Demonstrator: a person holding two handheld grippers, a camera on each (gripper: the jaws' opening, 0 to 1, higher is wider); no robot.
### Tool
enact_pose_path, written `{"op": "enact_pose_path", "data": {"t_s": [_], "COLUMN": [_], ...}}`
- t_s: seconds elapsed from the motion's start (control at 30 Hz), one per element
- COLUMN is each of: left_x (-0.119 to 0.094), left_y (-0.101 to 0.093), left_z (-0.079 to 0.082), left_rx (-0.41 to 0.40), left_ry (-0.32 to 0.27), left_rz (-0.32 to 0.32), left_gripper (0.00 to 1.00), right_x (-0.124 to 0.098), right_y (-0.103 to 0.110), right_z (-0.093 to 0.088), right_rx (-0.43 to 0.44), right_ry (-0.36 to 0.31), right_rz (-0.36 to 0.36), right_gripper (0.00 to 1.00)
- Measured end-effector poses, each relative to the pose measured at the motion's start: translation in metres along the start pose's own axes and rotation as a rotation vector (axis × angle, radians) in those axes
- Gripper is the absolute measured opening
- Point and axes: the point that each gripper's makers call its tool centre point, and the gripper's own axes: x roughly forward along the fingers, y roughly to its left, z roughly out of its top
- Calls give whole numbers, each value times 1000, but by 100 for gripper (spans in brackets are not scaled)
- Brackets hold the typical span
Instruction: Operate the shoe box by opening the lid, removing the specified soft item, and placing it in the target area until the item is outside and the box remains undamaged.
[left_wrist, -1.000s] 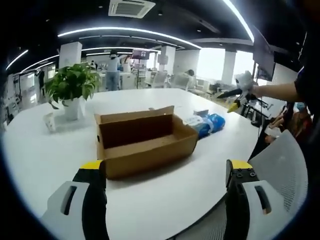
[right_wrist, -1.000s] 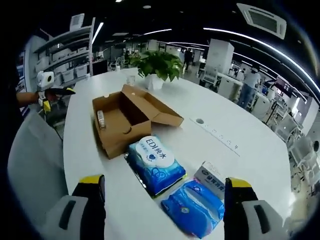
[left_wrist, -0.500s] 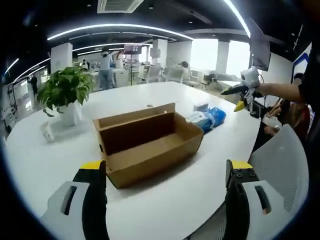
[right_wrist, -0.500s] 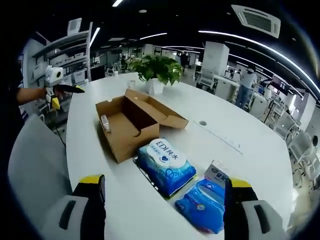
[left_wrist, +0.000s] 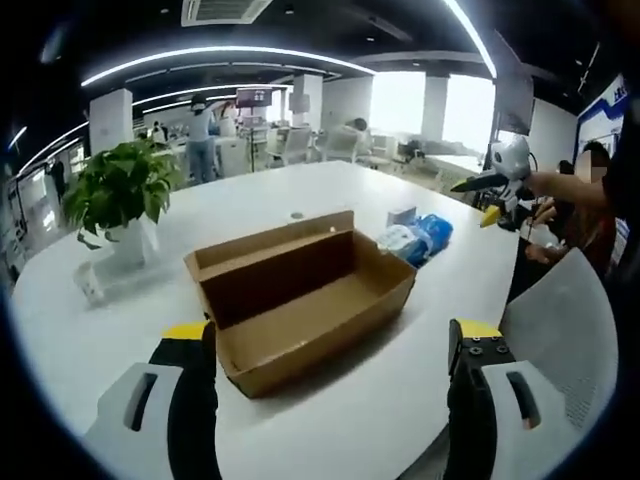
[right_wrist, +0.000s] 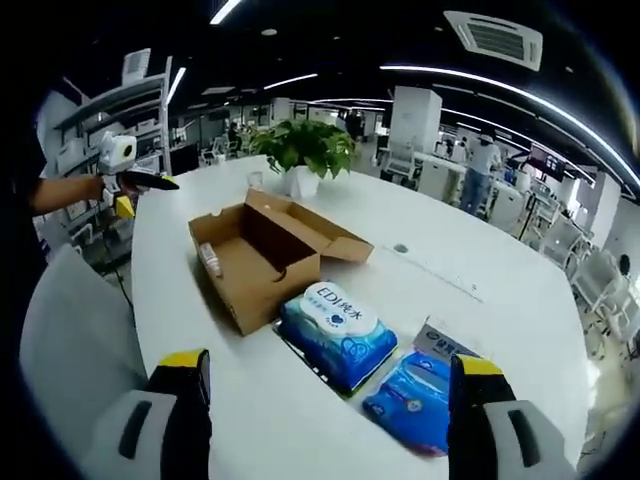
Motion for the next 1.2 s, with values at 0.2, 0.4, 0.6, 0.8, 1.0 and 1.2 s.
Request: {"op": "enact_pose_path", "data": {"t_s": [0.2,0.4,0.6,0.8,1.0,1.2], "left_x": [8,13,19,28,36,46], "left_y": [7,16,27,36,41,44], "left_z": [6,12,19,20,18,17], "left_rx": [31,57,88,109,132,165], "left_ry": [21,39,62,90,125,157], "left_rz": [-15,-29,-39,-59,-74,-98], "left_gripper": [95,95,94,92,92,88], "right_x": [-5,-11,-14,-17,-20,-27], "right_y": [4,4,13,18,23,27], "right_z": [4,7,6,3,6,11], "right_rx": [11,14,27,25,25,41], "right_ry": [-19,-28,-44,-41,-49,-73], "right_rz": [-9,-17,-15,-21,-22,-35], "right_gripper": [100,100,100,100,100,100]}}
